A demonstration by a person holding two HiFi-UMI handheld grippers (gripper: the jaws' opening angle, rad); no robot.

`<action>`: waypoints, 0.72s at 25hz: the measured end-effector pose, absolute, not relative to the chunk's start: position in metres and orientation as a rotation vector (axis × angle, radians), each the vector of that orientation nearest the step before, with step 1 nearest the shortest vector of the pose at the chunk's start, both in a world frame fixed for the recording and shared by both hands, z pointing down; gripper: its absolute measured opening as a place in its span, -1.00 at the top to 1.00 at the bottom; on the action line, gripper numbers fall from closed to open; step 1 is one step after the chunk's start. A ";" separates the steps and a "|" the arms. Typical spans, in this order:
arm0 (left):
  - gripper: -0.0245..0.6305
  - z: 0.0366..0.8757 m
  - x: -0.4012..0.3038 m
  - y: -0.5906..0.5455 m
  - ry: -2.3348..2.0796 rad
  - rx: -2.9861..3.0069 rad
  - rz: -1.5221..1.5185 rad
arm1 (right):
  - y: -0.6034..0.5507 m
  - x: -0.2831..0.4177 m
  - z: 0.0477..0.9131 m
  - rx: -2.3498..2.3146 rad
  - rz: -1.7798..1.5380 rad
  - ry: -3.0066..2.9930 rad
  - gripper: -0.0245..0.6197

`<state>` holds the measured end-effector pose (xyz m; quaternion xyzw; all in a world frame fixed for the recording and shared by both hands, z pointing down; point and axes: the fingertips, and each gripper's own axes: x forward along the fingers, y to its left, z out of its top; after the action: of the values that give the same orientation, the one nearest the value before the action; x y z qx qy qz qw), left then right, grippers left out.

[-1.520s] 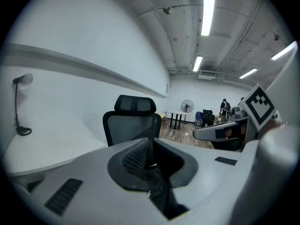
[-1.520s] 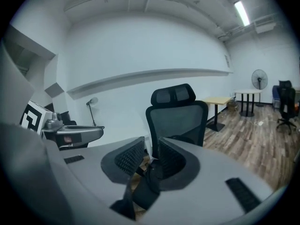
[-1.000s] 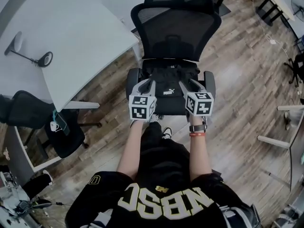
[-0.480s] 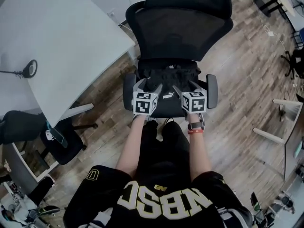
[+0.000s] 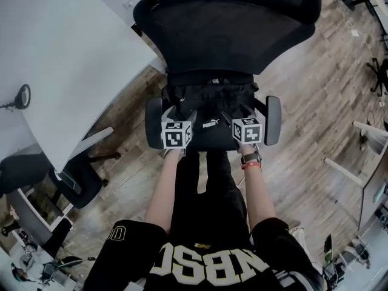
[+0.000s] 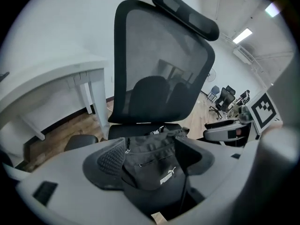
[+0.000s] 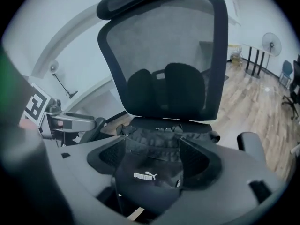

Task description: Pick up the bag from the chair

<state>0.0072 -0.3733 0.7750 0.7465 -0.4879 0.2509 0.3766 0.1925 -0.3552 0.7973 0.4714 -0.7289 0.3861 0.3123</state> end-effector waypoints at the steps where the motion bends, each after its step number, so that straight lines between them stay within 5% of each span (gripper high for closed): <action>1: -0.10 0.788 0.010 -0.373 -1.236 1.887 0.656 | -0.355 0.199 0.810 1.227 1.030 -1.914 -0.19; 12: -0.10 0.915 -0.002 -0.394 -1.310 1.675 0.806 | -0.385 0.253 0.935 1.131 1.068 -1.825 -0.17; 18: -0.10 0.952 -0.019 -0.403 -1.363 1.584 0.828 | -0.391 0.272 0.971 1.145 1.095 -1.800 0.08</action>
<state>-0.0190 -0.4032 0.9518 0.6356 -0.5469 0.3322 0.4319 0.2720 -0.3907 0.9711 0.4449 -0.6995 0.4253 0.3631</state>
